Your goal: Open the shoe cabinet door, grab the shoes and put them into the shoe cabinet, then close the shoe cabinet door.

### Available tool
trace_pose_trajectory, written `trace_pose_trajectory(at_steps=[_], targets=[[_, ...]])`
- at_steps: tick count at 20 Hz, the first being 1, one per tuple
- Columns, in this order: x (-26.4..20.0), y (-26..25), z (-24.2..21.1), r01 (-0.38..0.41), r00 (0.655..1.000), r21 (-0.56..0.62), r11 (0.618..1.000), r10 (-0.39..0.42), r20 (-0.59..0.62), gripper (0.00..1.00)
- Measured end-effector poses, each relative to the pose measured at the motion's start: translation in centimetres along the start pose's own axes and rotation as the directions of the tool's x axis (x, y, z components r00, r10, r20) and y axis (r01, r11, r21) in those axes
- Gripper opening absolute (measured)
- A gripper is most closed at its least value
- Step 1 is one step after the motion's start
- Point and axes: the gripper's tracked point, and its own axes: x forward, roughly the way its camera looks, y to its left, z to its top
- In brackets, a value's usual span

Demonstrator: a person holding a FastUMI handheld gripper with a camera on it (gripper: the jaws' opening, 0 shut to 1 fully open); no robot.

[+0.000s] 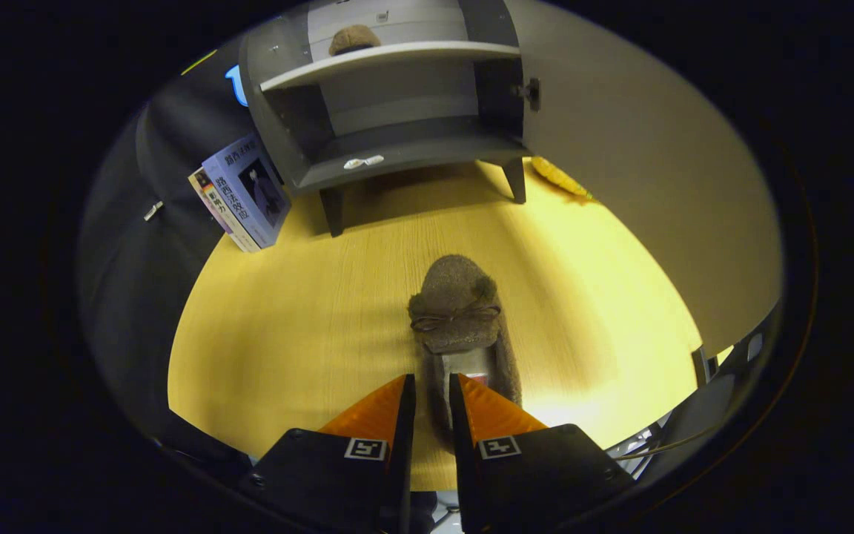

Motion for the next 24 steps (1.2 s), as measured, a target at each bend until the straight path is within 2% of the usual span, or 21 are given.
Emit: trace_pose_trajectory(at_steps=[7,15,24], targets=[[3.8,0.2,-1.1,-0.001,0.999,-0.027,1.000,0.000,-0.036,0.30],[6.4,0.5,0.4,-0.011,0.999,-0.022,1.000,0.012,0.041,0.30],[9.1,-0.2,2.4,0.032,0.996,-0.043,0.999,-0.028,0.085,0.25]])
